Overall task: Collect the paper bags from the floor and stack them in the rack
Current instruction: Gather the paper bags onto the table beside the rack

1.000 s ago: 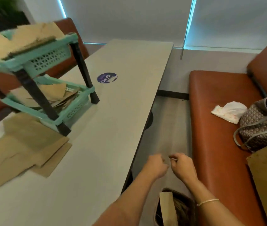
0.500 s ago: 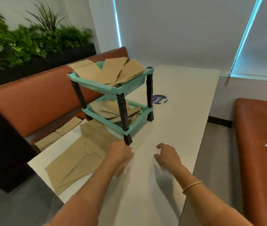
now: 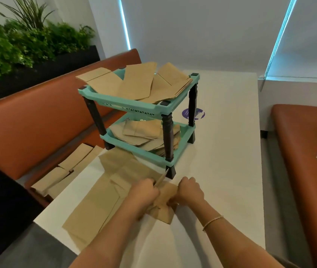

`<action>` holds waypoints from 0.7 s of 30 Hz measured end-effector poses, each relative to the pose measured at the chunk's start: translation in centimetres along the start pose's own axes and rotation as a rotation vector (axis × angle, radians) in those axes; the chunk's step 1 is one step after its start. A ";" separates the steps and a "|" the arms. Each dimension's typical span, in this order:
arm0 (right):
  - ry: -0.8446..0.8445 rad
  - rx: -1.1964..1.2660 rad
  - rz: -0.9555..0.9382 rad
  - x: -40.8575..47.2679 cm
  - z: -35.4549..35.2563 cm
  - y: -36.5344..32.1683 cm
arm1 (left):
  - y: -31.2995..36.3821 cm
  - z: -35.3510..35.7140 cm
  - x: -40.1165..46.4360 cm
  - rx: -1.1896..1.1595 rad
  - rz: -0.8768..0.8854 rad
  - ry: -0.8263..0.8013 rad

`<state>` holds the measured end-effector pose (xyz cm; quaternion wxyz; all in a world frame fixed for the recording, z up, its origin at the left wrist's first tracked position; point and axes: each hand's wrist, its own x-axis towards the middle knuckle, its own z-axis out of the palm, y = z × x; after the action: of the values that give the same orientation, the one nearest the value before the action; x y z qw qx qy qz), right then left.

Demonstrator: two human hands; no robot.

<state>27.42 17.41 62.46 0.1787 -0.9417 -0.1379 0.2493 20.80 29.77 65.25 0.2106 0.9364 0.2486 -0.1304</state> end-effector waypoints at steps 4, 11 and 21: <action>0.007 0.032 0.048 0.0 0.0 -0.9 | -0.6 -2.1 0.0 -0.081 0.058 -0.121; -0.027 0.026 0.088 -0.6 -0.2 -1.8 | -1.1 -3.2 -1.1 -0.177 0.100 -0.097; -0.073 0.254 0.133 -3.0 -1.5 1.6 | -0.5 -4.1 -3.1 -0.167 0.213 -0.115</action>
<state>25.95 14.49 64.28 0.2745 -0.9088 -0.0487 0.3104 18.49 30.77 69.80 0.3144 0.9276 0.1455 -0.1398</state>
